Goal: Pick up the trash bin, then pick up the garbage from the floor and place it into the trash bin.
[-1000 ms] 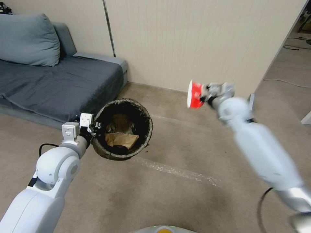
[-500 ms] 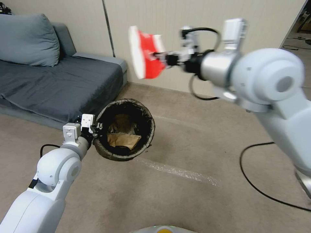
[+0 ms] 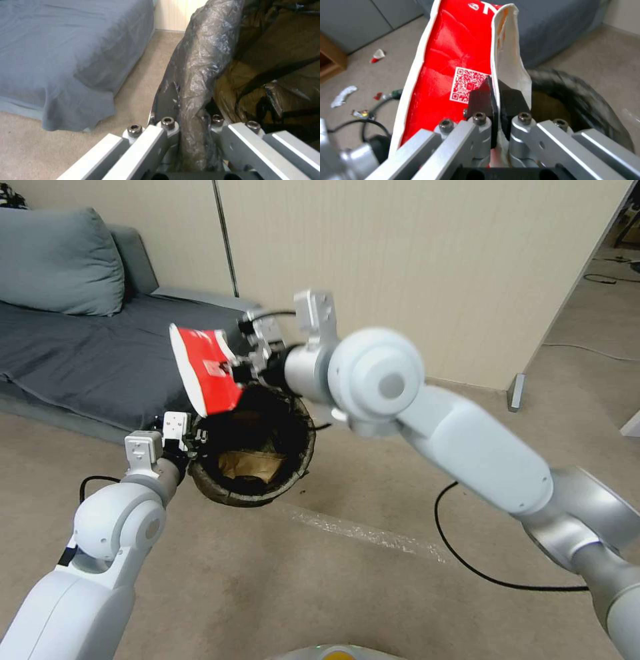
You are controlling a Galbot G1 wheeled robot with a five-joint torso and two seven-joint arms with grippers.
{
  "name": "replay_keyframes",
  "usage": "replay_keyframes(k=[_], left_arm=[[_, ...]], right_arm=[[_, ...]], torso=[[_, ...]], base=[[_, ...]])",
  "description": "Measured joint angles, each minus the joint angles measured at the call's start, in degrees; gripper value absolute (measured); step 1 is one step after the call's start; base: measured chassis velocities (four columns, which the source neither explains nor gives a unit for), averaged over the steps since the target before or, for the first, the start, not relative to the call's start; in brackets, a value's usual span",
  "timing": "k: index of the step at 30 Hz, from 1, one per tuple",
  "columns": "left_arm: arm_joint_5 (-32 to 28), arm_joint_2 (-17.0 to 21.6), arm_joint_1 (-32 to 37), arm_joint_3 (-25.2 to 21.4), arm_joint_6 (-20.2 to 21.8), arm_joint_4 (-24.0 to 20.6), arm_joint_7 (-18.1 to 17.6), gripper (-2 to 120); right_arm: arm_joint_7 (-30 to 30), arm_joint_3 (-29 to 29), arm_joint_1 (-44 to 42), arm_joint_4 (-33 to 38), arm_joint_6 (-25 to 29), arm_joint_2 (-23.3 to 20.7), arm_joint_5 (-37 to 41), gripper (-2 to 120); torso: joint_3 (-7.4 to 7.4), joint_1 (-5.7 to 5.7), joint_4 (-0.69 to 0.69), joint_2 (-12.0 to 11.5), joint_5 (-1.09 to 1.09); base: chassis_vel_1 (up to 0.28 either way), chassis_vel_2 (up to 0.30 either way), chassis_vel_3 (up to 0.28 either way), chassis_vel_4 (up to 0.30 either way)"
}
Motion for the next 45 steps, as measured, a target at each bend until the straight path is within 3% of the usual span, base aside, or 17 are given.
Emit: replay_keyframes(k=[6, 21, 24, 36, 45], left_arm=[[0.0, -0.2, -0.2, 0.0, 0.0, 0.4, 0.1, 1], [0.1, -0.2, -0.4, -0.1, 0.0, 1.1, 0.1, 1], [0.1, -0.2, -0.5, -0.1, 0.0, 1.3, 0.2, 1], [0.1, -0.3, -1.3, 0.0, 0.0, 1.8, 0.3, 1], [0.3, -0.4, -0.8, 0.0, 0.0, 1.8, 0.4, 1]], right_arm=[[-2.5, -0.8, -2.6, -0.5, 0.0, -2.0, -5.3, 0], [-2.5, -1.5, -3.4, -1.5, 0.1, -1.1, -5.8, 0], [-2.4, -1.5, -3.5, -1.8, 0.1, -0.8, -5.8, 6], [-2.2, -1.2, -3.8, -2.3, 0.1, -0.4, -6.0, 54], [-2.2, -0.8, -4.1, -2.0, 0.1, -0.5, -6.0, 83]], torso=[[0.0, 0.0, 0.0, 0.0, 0.0], [0.0, 0.0, 0.01, 0.0, 0.0], [0.0, 0.0, 0.0, 0.0, 0.0], [0.0, 0.0, 0.0, 0.0, 0.0], [0.0, 0.0, 0.01, 0.0, 0.0]], base=[[0.0, 0.0, 0.0, 0.0], [0.0, 0.0, 0.0, 0.0], [0.0, 0.0, 0.0, 0.0], [0.0, 0.0, 0.0, 0.0], [0.0, 0.0, 0.0, 0.0]])
